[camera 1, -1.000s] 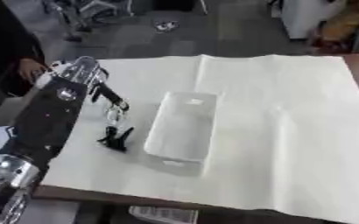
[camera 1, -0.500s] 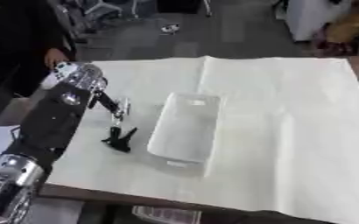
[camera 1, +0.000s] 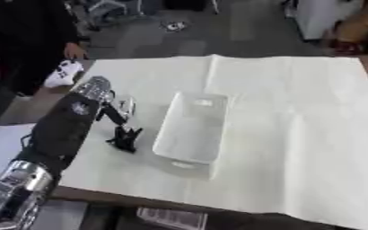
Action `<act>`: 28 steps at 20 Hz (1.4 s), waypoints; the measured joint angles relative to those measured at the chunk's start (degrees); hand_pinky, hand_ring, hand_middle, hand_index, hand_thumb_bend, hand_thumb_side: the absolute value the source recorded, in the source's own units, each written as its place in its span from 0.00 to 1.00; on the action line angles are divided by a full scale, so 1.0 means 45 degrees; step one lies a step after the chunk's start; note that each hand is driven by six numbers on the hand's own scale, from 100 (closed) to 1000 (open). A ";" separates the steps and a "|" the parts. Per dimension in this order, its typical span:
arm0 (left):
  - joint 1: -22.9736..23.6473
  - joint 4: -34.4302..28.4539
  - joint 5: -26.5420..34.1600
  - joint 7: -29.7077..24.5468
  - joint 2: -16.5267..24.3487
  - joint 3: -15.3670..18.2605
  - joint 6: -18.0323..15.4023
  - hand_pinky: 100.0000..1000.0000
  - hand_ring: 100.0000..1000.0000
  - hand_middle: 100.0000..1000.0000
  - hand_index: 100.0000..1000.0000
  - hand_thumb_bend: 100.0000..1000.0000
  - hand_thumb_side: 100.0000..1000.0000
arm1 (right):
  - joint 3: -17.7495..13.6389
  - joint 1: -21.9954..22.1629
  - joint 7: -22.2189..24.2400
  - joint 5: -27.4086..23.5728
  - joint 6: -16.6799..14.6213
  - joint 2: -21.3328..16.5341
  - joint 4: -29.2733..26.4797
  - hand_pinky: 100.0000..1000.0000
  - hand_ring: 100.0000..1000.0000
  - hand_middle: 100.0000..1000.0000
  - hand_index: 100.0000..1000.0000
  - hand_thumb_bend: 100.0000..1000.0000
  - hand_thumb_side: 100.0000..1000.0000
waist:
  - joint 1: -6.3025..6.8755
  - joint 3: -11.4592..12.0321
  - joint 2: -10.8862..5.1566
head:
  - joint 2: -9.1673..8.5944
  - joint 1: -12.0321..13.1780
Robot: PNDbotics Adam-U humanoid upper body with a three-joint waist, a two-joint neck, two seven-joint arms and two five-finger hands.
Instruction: Pick up objects on the table and place them in the box.
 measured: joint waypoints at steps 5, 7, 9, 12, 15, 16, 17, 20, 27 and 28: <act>0.0099 0.0007 0.0250 0.0228 -0.0169 0.0119 0.0304 0.36 0.60 0.73 0.69 0.44 1.00 | 0.0000 0.0000 0.0004 0.0000 0.0003 0.0005 0.0000 0.36 0.41 0.43 0.60 0.21 1.00 | -0.0001 -0.0066 0.0005 | 0.0001 0.0001; 0.0141 0.0068 0.0347 0.0295 -0.0255 0.0174 0.0481 0.33 0.57 0.70 0.67 0.41 1.00 | 0.0001 -0.0001 0.0020 0.0000 0.0019 0.0011 0.0000 0.36 0.41 0.43 0.60 0.21 1.00 | -0.0001 -0.0082 0.0015 | 0.0001 0.0003; 0.0142 0.0202 0.0467 0.0322 -0.0334 0.0284 0.0678 0.32 0.56 0.70 0.67 0.38 1.00 | 0.0002 -0.0001 0.0027 -0.0001 0.0026 0.0016 0.0000 0.36 0.41 0.44 0.60 0.21 1.00 | -0.0003 -0.0119 0.0026 | 0.0001 0.0006; 0.0139 0.0344 0.0668 0.0407 -0.0397 0.0431 0.0932 0.31 0.56 0.69 0.67 0.31 1.00 | 0.0002 -0.0002 0.0029 -0.0001 0.0028 0.0044 0.0000 0.36 0.41 0.44 0.61 0.20 1.00 | -0.0003 -0.0166 0.0040 | 0.0001 0.0042; 0.0125 0.0438 0.0819 0.0560 -0.0449 0.0515 0.1147 0.31 0.56 0.69 0.67 0.26 1.00 | 0.0004 -0.0006 0.0037 -0.0001 0.0037 0.0110 0.0000 0.36 0.41 0.43 0.61 0.20 1.00 | -0.0003 -0.0232 0.0056 | 0.0001 0.0084; 0.0124 0.0478 0.0875 0.0604 -0.0449 0.0521 0.1214 0.31 0.56 0.67 0.66 0.24 1.00 | 0.0005 -0.0008 0.0042 -0.0001 0.0041 0.0112 0.0000 0.36 0.41 0.43 0.61 0.20 1.00 | -0.0003 -0.0233 0.0059 | 0.0001 0.0098; 0.0124 0.0497 0.0905 0.0644 -0.0449 0.0527 0.1266 0.31 0.56 0.67 0.65 0.24 1.00 | 0.0005 -0.0008 0.0045 -0.0001 0.0044 0.0112 0.0000 0.36 0.41 0.43 0.61 0.20 1.00 | -0.0003 -0.0238 0.0062 | 0.0001 0.0100; 0.0123 0.0557 0.0960 0.0722 -0.0447 0.0589 0.1385 0.27 0.50 0.59 0.57 0.06 0.95 | 0.0005 -0.0009 0.0045 -0.0001 0.0045 0.0113 0.0000 0.36 0.41 0.43 0.61 0.20 1.00 | -0.0002 -0.0285 0.0101 | 0.0001 0.0102; 0.0141 0.0573 0.0951 0.0991 -0.0451 0.0591 0.1671 0.12 0.29 0.31 0.39 0.00 0.67 | 0.0005 -0.0009 0.0040 -0.0001 0.0054 0.0117 0.0000 0.36 0.41 0.43 0.61 0.20 1.00 | 0.0025 -0.0308 0.0158 | -0.0007 0.0101; 0.0138 0.0568 0.0945 0.1026 -0.0451 0.0591 0.1662 0.10 0.27 0.26 0.36 0.00 0.67 | 0.0005 -0.0009 0.0040 -0.0001 0.0056 0.0117 0.0000 0.36 0.41 0.43 0.61 0.20 1.00 | 0.0028 -0.0308 0.0158 | -0.0008 0.0101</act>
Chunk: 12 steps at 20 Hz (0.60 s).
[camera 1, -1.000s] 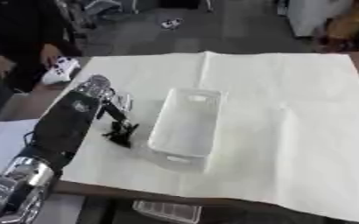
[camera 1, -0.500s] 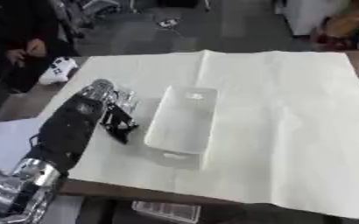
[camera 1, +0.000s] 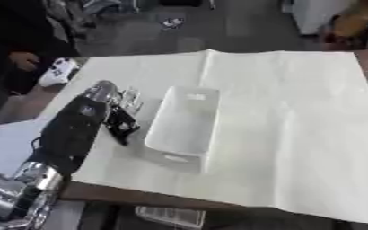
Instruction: Pick up objects on the table and place them in the box.
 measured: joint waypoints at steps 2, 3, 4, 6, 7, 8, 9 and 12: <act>-0.0001 -0.0001 0.0003 0.0014 0.0000 0.0003 -0.0018 0.05 0.22 0.20 0.33 0.00 0.66 | 0.0000 0.0000 -0.0001 0.0000 0.0001 0.0000 0.0000 0.36 0.41 0.43 0.61 0.20 1.00 | 0.0000 0.0000 0.0000 | 0.0000 0.0000; -0.0006 -0.0001 0.0030 0.0004 0.0000 0.0006 -0.0033 0.02 0.19 0.17 0.31 0.00 0.65 | 0.0000 0.0000 -0.0002 0.0000 0.0003 0.0000 0.0000 0.36 0.41 0.43 0.61 0.20 1.00 | 0.0000 0.0001 -0.0001 | 0.0000 0.0000; -0.0010 -0.0005 0.0077 0.0008 0.0005 0.0010 -0.0049 0.00 0.16 0.13 0.28 0.00 0.64 | 0.0000 0.0000 -0.0002 0.0000 0.0004 0.0000 0.0000 0.36 0.41 0.43 0.61 0.20 1.00 | 0.0000 0.0002 -0.0002 | -0.0001 0.0000; -0.0016 -0.0061 0.0229 0.0157 0.0011 0.0024 -0.0083 0.00 0.03 0.02 0.18 0.00 0.59 | -0.0001 0.0000 -0.0003 0.0000 0.0008 0.0000 0.0000 0.36 0.41 0.43 0.61 0.20 1.00 | 0.0000 0.0006 -0.0006 | -0.0003 0.0000; -0.0014 -0.0124 0.0319 0.0378 0.0011 0.0036 -0.0054 0.00 0.00 0.00 0.12 0.00 0.55 | -0.0001 0.0000 -0.0003 0.0000 0.0009 0.0000 0.0000 0.36 0.41 0.43 0.61 0.20 1.00 | 0.0000 0.0009 -0.0006 | -0.0004 0.0000; -0.0006 -0.0202 0.0418 0.0716 0.0012 0.0054 0.0018 0.00 0.00 0.00 0.08 0.00 0.52 | -0.0001 0.0000 -0.0003 0.0000 0.0009 0.0000 0.0000 0.36 0.41 0.43 0.61 0.20 1.00 | 0.0000 0.0016 -0.0006 | -0.0004 0.0000; 0.0005 -0.0294 0.0523 0.1180 0.0012 0.0080 0.0148 0.00 0.00 0.00 0.06 0.00 0.50 | -0.0001 0.0000 -0.0003 0.0000 0.0010 0.0000 0.0000 0.36 0.41 0.43 0.61 0.19 1.00 | 0.0000 0.0025 -0.0006 | -0.0005 0.0000; 0.0011 -0.0432 0.0968 0.2751 0.0013 0.0115 0.0693 0.00 0.00 0.00 0.03 0.00 0.49 | -0.0001 0.0000 -0.0002 0.0000 0.0012 0.0000 0.0000 0.36 0.41 0.43 0.61 0.19 1.00 | 0.0000 0.0075 -0.0008 | -0.0005 0.0002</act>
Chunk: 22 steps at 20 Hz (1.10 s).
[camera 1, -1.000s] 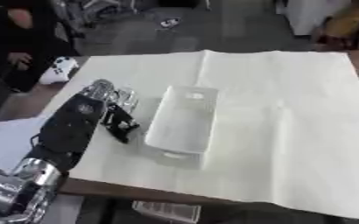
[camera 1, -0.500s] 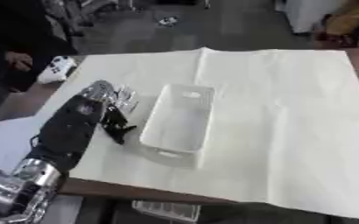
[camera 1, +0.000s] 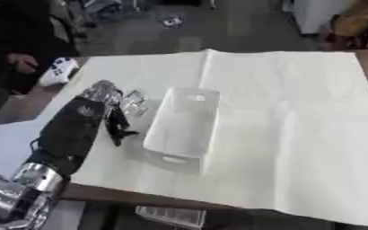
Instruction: Pick up objects on the table and place them in the box.
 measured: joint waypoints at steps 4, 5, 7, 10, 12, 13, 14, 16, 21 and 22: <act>0.0000 0.0042 0.0564 0.1324 0.0004 0.0001 0.0465 0.00 0.00 0.00 0.02 0.00 0.48 | 0.0000 0.0000 0.0000 0.0000 0.0000 0.0000 0.0000 0.36 0.41 0.43 0.61 0.19 1.00 | -0.0001 0.0009 0.0000 | 0.0000 0.0037; 0.0000 0.0055 0.0673 0.1547 0.0006 0.0001 0.0536 0.00 0.00 0.00 0.02 0.00 0.48 | 0.0000 0.0000 0.0001 0.0001 0.0001 0.0000 0.0000 0.36 0.41 0.43 0.61 0.19 1.00 | -0.0001 0.0012 0.0000 | 0.0000 0.0056; -0.0001 0.0100 0.0898 0.1923 0.0009 -0.0001 0.0643 0.00 0.00 0.00 0.02 0.00 0.47 | 0.0000 0.0000 0.0002 0.0001 0.0004 0.0000 0.0000 0.36 0.41 0.43 0.61 0.19 1.00 | -0.0002 0.0018 0.0000 | 0.0000 0.0088; -0.0008 0.0103 0.1204 0.2454 0.0025 -0.0001 0.0762 0.00 0.00 0.00 0.02 0.00 0.47 | 0.0000 0.0000 0.0019 0.0001 0.0021 0.0000 0.0000 0.36 0.41 0.43 0.61 0.19 1.00 | -0.0002 0.0047 0.0000 | 0.0001 0.0120; -0.0028 0.0097 0.1398 0.2753 0.0039 -0.0001 0.0823 0.00 0.00 0.00 0.01 0.00 0.47 | 0.0000 0.0000 0.0029 0.0001 0.0031 0.0000 0.0000 0.36 0.41 0.43 0.61 0.19 1.00 | -0.0002 0.0051 0.0000 | 0.0001 0.0170; -0.0054 0.0085 0.1502 0.2883 0.0075 -0.0001 0.0846 0.00 0.00 0.00 0.01 0.00 0.47 | 0.0000 0.0000 0.0037 0.0001 0.0039 0.0001 0.0000 0.36 0.41 0.43 0.61 0.19 1.00 | -0.0002 0.0058 -0.0002 | 0.0001 0.0197; -0.0085 0.0056 0.1615 0.3000 0.0125 -0.0001 0.0868 0.00 0.00 0.00 0.01 0.00 0.47 | 0.0000 0.0000 0.0041 0.0001 0.0043 0.0001 0.0000 0.36 0.41 0.43 0.61 0.19 1.00 | -0.0002 0.0075 -0.0003 | 0.0001 0.0218; -0.0137 0.0019 0.1821 0.3157 0.0201 -0.0006 0.0886 0.00 0.00 0.00 0.01 0.00 0.47 | 0.0002 0.0000 0.0042 0.0001 0.0044 0.0002 0.0000 0.36 0.41 0.43 0.61 0.19 1.00 | -0.0002 0.0087 -0.0016 | 0.0001 0.0219; -0.0247 -0.0108 0.2149 0.3307 0.0253 -0.0041 0.0840 0.00 0.00 0.00 0.01 0.00 0.46 | 0.0005 0.0000 0.0042 0.0001 0.0044 0.0002 0.0000 0.36 0.41 0.43 0.61 0.19 1.00 | -0.0002 0.0093 -0.0027 | 0.0000 0.0220; -0.0250 -0.0131 0.2217 0.3329 0.0279 -0.0043 0.0819 0.00 0.00 0.00 0.01 0.00 0.46 | 0.0008 0.0000 0.0042 0.0001 0.0044 0.0002 0.0000 0.36 0.41 0.43 0.61 0.19 1.00 | -0.0002 0.0095 -0.0027 | -0.0009 0.0218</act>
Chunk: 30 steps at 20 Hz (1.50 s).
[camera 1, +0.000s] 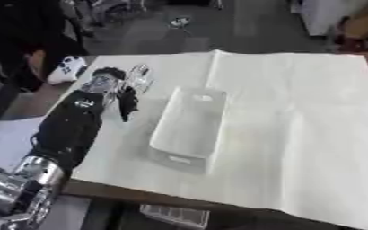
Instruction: Pick up objects on the table and place them in the box.
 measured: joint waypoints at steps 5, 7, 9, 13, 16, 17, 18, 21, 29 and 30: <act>-0.0175 -0.0119 0.0343 0.0086 0.0183 -0.0008 -0.0090 0.00 0.00 0.00 0.01 0.00 0.46 | 0.0027 0.0000 0.0000 0.0000 0.0000 0.0000 0.0000 0.36 0.41 0.43 0.61 0.19 1.00 | 0.0000 0.0029 -0.0004 | -0.0215 -0.0116; -0.0267 -0.0164 0.0423 0.0132 0.0184 -0.0046 -0.0150 0.00 0.00 0.00 0.01 0.00 0.46 | 0.0045 0.0000 0.0000 0.0000 0.0000 0.0000 0.0000 0.36 0.41 0.43 0.60 0.19 1.00 | 0.0000 0.0031 -0.0008 | -0.0222 -0.0116; -0.0392 -0.0279 0.0503 0.0188 0.0184 -0.0091 -0.0250 0.00 0.00 0.00 0.01 0.00 0.46 | 0.0055 0.0000 0.0001 0.0000 -0.0001 0.0000 0.0000 0.36 0.41 0.43 0.60 0.19 1.00 | 0.0000 0.0032 -0.0010 | -0.0227 -0.0116; -0.0619 -0.0687 0.0840 0.0257 0.0178 -0.0311 -0.0651 0.00 0.00 0.00 0.01 0.00 0.46 | 0.0056 -0.0002 0.0005 0.0000 -0.0005 0.0000 0.0000 0.36 0.41 0.43 0.60 0.19 1.00 | 0.0002 0.0040 -0.0045 | -0.0248 -0.0109; -0.0702 -0.0970 0.1116 0.0182 0.0170 -0.0524 -0.0960 0.00 0.00 0.00 0.01 0.00 0.46 | 0.0058 -0.0003 0.0009 0.0000 -0.0009 0.0000 0.0000 0.36 0.41 0.43 0.60 0.19 1.00 | 0.0011 0.0043 -0.0067 | -0.0233 -0.0106; -0.0750 -0.1072 0.1176 0.0143 0.0169 -0.0584 -0.1041 0.00 0.00 0.00 0.01 0.00 0.46 | 0.0058 -0.0004 0.0010 0.0000 -0.0010 0.0000 0.0000 0.36 0.41 0.43 0.60 0.19 1.00 | 0.0014 0.0043 -0.0068 | -0.0217 -0.0106; -0.0778 -0.1187 0.1230 0.0110 0.0168 -0.0636 -0.1105 0.00 0.00 0.00 0.01 0.00 0.46 | 0.0058 -0.0004 0.0011 0.0000 -0.0011 0.0000 0.0000 0.36 0.41 0.43 0.60 0.19 1.00 | 0.0019 0.0041 -0.0070 | -0.0212 -0.0106; -0.0785 -0.1479 0.1423 0.0030 0.0161 -0.0784 -0.1345 0.00 0.00 0.00 0.01 0.00 0.46 | 0.0058 -0.0005 0.0011 0.0000 -0.0011 0.0000 0.0000 0.36 0.41 0.43 0.60 0.19 1.00 | 0.0044 0.0025 -0.0074 | -0.0208 -0.0106; -0.0896 -0.2423 0.2765 -0.0576 -0.0109 -0.1522 -0.2306 0.00 0.00 0.00 0.01 0.00 0.46 | 0.0059 -0.0056 0.0016 -0.0001 -0.0015 0.0001 0.0000 0.36 0.41 0.43 0.60 0.19 1.00 | 0.0075 -0.0014 -0.0079 | -0.0204 -0.0106; -0.0897 -0.2543 0.2895 -0.0677 -0.0115 -0.1632 -0.2419 0.00 0.00 0.00 0.01 0.00 0.46 | 0.0060 -0.0057 0.0016 -0.0001 -0.0015 0.0001 0.0000 0.36 0.41 0.43 0.60 0.19 1.00 | 0.0075 -0.0014 -0.0079 | -0.0203 -0.0106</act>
